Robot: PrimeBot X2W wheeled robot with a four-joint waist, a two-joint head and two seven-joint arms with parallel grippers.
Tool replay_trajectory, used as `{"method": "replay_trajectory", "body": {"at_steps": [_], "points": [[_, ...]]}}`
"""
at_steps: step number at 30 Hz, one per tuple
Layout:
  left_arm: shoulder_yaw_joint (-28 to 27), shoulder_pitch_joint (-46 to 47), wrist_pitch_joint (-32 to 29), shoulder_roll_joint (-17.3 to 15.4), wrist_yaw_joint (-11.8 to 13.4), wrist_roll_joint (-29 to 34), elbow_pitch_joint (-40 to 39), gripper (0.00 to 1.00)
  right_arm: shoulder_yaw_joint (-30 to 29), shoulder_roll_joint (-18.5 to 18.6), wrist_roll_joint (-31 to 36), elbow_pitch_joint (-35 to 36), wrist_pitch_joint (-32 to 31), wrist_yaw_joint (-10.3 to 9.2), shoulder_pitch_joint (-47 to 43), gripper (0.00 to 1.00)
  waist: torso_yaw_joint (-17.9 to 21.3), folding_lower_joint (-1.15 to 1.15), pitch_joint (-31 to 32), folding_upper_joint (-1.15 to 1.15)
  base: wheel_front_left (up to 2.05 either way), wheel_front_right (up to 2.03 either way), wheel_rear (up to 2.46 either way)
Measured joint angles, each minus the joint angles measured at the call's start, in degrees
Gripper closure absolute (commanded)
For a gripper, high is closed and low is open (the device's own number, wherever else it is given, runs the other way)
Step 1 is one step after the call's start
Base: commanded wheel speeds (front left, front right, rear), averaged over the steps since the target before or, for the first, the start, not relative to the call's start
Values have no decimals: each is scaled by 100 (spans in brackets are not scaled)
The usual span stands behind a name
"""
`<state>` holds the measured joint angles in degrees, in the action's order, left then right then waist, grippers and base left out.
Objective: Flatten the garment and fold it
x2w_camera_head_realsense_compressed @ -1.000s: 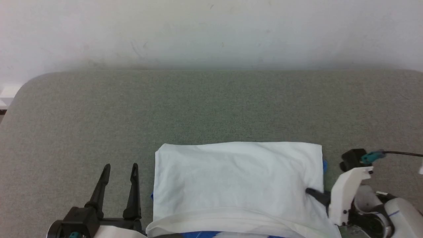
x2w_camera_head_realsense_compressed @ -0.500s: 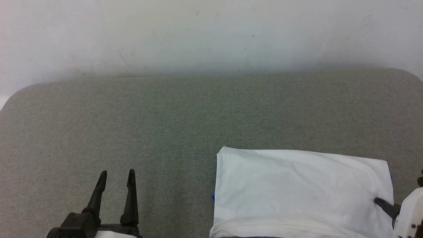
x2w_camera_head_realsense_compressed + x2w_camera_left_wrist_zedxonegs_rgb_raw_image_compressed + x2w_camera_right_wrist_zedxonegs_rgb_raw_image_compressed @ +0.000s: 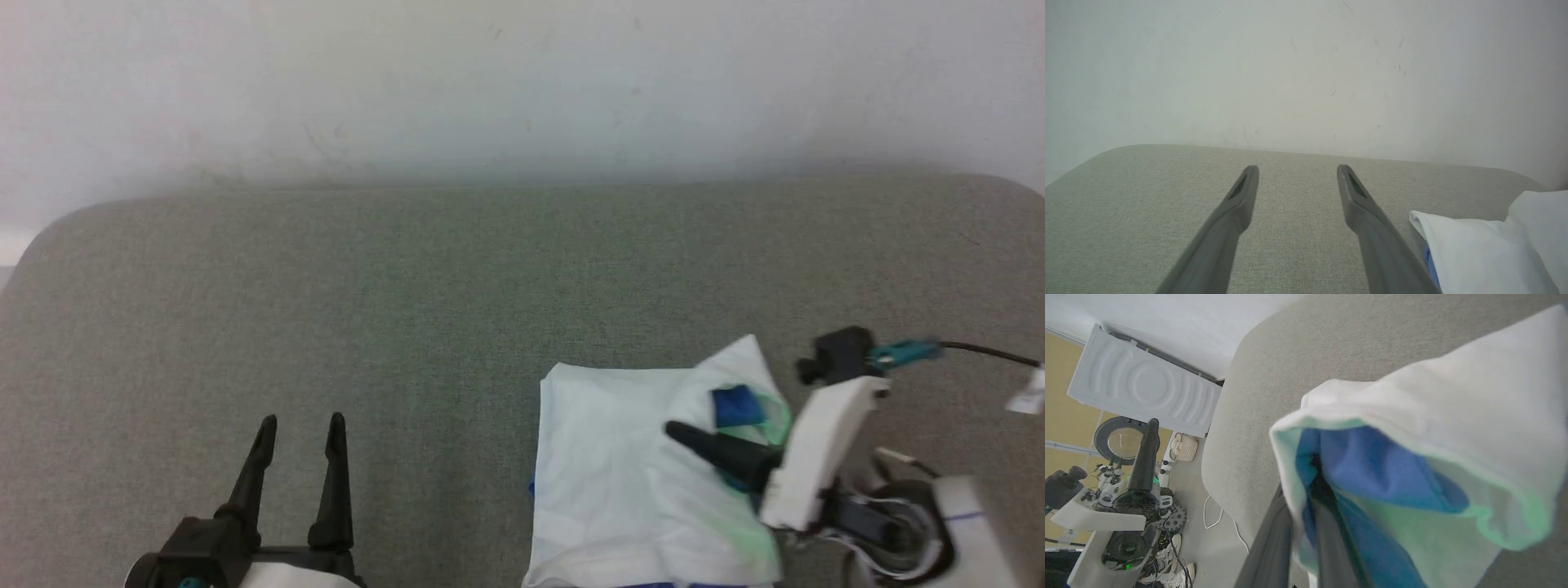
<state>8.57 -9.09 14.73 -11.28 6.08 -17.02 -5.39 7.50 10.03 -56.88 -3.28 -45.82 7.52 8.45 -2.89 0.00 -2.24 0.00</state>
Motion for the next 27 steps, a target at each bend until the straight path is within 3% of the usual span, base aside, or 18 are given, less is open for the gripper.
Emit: {"method": "replay_trajectory", "body": {"at_steps": [4,5,6,7,8,9,14,21,24,27], "points": [[42,71,0,10,-43,0,60,0,609,-388,121,-512,399,0,318,100,-102,0,-36,0,0,0,0],[60,102,0,15,-49,0,79,0,754,-452,192,-666,555,0,405,97,-132,0,-47,0,0,0,0],[69,132,0,25,-53,0,90,0,904,-491,281,-829,678,0,492,87,-163,0,-59,0,0,0,0],[82,157,0,33,-57,0,105,0,1044,-520,350,-1014,783,0,575,60,-195,0,-71,0,0,0,0],[101,179,0,41,-60,0,124,0,1172,-537,463,-1185,922,0,649,11,-227,0,-84,0,0,0,0],[102,200,0,52,-88,0,142,0,1294,-538,601,-1334,1068,0,720,0,-258,0,-97,0,0,0,0],[91,223,0,109,-98,0,208,0,2218,-356,1180,-1641,1465,0,1116,0,-344,0,-155,0,0,0,0],[-27,220,0,138,-98,0,256,0,4111,824,2561,-829,1840,1,1862,0,-190,0,-151,0,0,0,0],[-62,219,0,140,-97,0,291,0,4401,1178,2792,-379,2105,2,1946,0,-99,0,-121,0,0,0,0],[-107,216,0,141,-94,0,312,0,4097,1414,2927,23,2551,2,1831,0,-18,0,-72,0,0,0,0]]}}
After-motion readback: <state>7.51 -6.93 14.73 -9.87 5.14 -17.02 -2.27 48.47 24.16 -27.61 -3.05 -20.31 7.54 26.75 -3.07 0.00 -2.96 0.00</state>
